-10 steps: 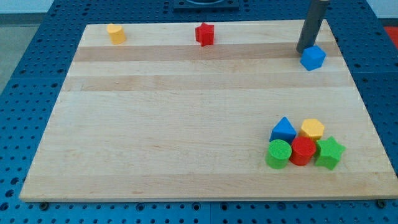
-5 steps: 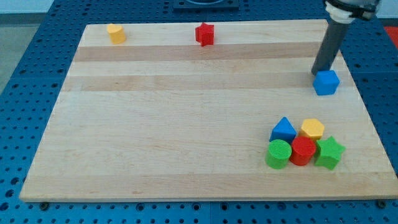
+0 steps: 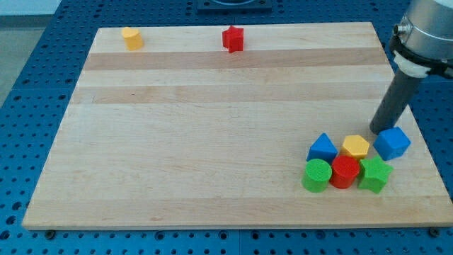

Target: Slide the cube to the right side of the green star

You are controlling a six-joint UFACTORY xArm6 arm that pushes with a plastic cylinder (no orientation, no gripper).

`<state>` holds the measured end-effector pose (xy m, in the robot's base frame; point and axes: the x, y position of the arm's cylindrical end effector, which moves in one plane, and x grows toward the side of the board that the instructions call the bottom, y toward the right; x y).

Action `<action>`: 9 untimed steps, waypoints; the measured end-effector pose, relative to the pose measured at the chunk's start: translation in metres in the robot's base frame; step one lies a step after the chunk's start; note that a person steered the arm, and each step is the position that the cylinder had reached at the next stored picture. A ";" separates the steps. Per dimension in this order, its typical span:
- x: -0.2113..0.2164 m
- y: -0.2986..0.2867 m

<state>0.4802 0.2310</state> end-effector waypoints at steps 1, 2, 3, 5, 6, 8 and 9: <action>0.011 0.000; 0.020 0.000; 0.027 0.000; 0.029 0.000; 0.038 0.000; 0.033 0.000; 0.015 -0.001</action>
